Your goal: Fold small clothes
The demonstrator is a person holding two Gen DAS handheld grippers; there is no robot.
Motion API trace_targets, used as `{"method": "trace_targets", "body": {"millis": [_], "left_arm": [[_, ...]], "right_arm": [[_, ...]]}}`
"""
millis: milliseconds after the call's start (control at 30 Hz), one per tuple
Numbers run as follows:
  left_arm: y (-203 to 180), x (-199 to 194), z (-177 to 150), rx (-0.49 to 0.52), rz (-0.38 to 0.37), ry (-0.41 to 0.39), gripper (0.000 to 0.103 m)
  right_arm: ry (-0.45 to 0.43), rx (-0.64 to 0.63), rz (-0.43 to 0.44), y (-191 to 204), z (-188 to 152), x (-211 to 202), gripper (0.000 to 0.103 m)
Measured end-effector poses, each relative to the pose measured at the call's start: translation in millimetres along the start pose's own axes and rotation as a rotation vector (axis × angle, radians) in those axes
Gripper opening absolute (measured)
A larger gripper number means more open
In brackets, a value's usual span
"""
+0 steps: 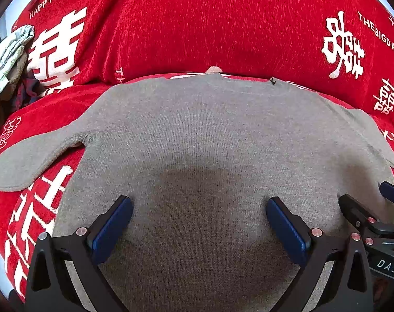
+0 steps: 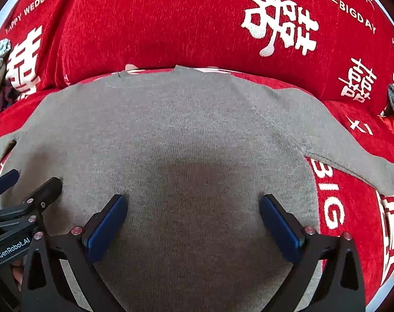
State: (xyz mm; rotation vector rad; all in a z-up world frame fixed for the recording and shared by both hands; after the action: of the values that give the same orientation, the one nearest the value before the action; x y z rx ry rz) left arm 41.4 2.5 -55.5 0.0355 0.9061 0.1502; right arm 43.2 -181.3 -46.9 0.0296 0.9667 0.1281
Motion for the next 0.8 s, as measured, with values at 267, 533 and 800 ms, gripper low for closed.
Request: {"method": "trace_targets", "body": {"millis": [267, 533, 800], "left_arm": [[-3, 1, -1, 0.005, 0.006, 0.006, 0.103], [-3, 1, -1, 0.002, 0.011, 0.007, 0.103], [0, 3, 3, -0.007, 0.004, 0.089, 0.103]], "right_arm": [[0.042, 0.015, -0.019, 1, -9, -7, 0.102], [0.006, 0.022, -0.004, 2, -10, -10, 0.102], [0.024, 0.005, 0.009, 3, -9, -9, 0.102]]}}
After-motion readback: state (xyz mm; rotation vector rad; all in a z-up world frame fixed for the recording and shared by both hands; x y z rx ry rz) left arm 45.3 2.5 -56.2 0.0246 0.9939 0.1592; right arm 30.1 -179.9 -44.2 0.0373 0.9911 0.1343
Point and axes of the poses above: each gripper's, at about its wrist camera, not at the fingertips, and x roughly the way its jaws point, y to its left, z to its top, the point moved 7 cm from there along x, roughly the way its jaws point, and after that the axes turned 7 degrees about z, right-handed, at the moved point
